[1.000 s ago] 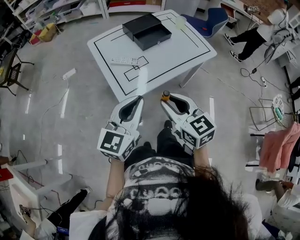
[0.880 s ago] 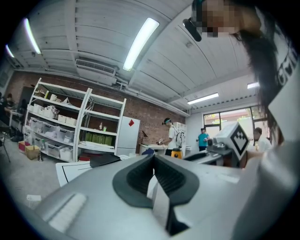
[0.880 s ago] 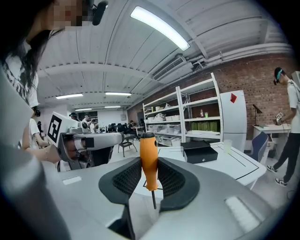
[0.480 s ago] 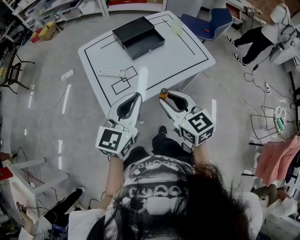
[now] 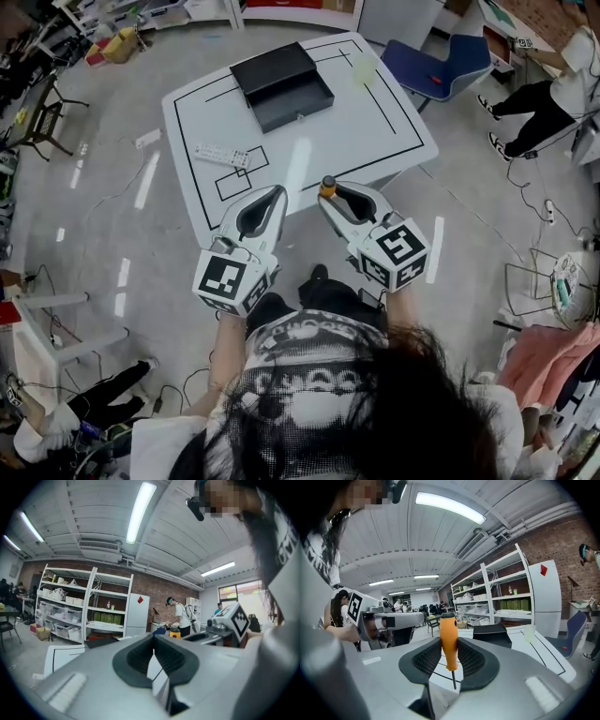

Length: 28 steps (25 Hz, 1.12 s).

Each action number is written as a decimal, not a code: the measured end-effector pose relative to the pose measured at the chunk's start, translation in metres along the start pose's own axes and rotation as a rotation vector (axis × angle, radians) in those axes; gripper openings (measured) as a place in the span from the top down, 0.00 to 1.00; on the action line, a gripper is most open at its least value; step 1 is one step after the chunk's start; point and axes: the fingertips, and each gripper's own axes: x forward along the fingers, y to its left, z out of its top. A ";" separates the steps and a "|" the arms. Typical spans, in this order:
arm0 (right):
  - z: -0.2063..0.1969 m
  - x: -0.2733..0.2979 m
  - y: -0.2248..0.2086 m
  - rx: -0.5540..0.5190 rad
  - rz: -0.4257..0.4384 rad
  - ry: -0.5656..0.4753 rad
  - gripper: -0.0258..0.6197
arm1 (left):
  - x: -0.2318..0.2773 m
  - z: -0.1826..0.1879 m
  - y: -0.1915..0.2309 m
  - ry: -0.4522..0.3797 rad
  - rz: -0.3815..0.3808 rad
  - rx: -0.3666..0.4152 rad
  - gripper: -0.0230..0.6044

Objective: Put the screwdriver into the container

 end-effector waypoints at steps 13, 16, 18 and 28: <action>-0.008 -0.005 -0.029 0.010 0.059 -0.005 0.78 | 0.025 -0.006 -0.006 0.027 0.072 -0.009 0.96; -0.011 -0.004 -0.031 0.010 0.064 0.002 0.78 | 0.022 -0.011 -0.007 0.038 0.080 -0.017 0.96; -0.013 -0.002 -0.032 0.008 0.069 0.006 0.78 | 0.020 -0.015 -0.007 0.047 0.085 -0.019 0.96; -0.005 0.025 -0.045 -0.037 0.085 0.017 0.78 | 0.022 -0.017 0.007 0.047 0.109 -0.018 0.96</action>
